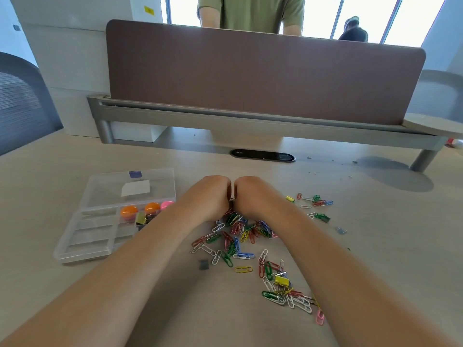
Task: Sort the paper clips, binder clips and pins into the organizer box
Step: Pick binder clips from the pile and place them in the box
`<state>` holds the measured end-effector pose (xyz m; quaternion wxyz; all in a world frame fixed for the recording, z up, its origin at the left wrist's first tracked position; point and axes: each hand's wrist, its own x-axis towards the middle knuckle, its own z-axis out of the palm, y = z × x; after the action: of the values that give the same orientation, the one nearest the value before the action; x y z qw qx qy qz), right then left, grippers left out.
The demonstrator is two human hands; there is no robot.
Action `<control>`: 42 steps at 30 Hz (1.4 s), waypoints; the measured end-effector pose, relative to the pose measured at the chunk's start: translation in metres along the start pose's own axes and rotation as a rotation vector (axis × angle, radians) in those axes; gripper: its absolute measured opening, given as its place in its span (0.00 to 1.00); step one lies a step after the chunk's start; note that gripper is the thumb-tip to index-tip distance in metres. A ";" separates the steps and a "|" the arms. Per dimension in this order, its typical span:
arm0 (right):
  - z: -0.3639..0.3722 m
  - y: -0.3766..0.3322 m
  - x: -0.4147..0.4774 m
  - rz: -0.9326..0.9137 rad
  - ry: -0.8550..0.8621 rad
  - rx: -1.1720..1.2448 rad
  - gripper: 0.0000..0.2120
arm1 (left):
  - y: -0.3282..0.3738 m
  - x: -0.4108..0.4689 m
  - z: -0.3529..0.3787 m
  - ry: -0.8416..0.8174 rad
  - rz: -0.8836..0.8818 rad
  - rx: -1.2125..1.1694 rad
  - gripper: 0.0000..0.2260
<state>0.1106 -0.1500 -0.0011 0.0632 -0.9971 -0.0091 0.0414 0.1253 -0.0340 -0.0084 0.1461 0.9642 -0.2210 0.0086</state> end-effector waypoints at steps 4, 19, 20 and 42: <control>-0.001 0.002 0.000 0.010 -0.001 0.012 0.05 | -0.001 -0.001 -0.001 -0.033 -0.033 -0.043 0.09; 0.000 0.025 -0.010 0.085 0.062 0.150 0.07 | 0.001 -0.005 -0.008 0.034 0.036 -0.114 0.04; -0.001 0.027 -0.013 0.090 0.077 0.151 0.07 | 0.003 -0.006 -0.010 0.029 0.043 -0.120 0.04; -0.013 0.058 -0.159 -0.177 -0.065 0.183 0.06 | 0.068 -0.104 -0.026 -0.189 0.079 -0.229 0.09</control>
<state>-0.0458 -0.2125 0.0177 0.1572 -0.9806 -0.0954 0.0685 0.0033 -0.0409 0.0270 0.2331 0.9284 -0.2709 -0.1017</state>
